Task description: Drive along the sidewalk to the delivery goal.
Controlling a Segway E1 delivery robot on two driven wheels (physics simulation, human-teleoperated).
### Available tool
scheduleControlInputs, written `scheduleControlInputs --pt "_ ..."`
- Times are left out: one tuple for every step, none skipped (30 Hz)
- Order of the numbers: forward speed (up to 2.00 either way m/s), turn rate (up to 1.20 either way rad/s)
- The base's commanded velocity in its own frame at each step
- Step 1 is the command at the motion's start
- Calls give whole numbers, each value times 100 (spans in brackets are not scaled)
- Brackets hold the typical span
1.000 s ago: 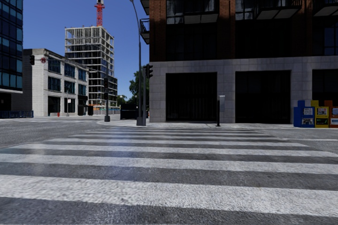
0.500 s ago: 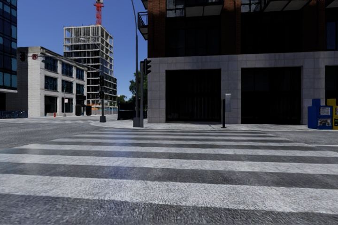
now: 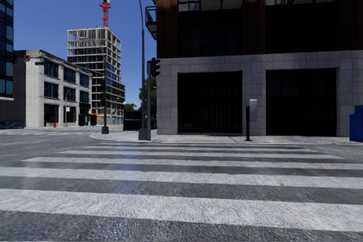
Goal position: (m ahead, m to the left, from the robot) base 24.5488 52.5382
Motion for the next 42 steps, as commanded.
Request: scheduleControlInputs --pt "200 0" --pt "200 0" --pt "200 0" --pt "200 0" --pt "200 0" --pt "200 0" --pt "200 0" --pt "200 0" --pt "200 0" --pt "200 0" --pt "200 0" --pt "200 0" --pt "200 0" --pt "200 0" --pt "200 0" --pt "200 0" --pt "200 0" --pt "200 0" --pt "200 0" --pt "200 0" --pt "200 0" --pt "200 0" --pt "200 0" --pt "200 0" --pt "200 0" --pt "200 0" --pt "200 0" --pt "200 0" --pt "200 0" --pt "200 0" --pt "200 0" --pt "200 0" --pt "200 0" --pt "200 0" --pt "200 0" --pt "200 0" --pt "200 0" --pt "200 0" --pt "200 0" --pt "200 0" --pt "200 0" --pt "200 0"
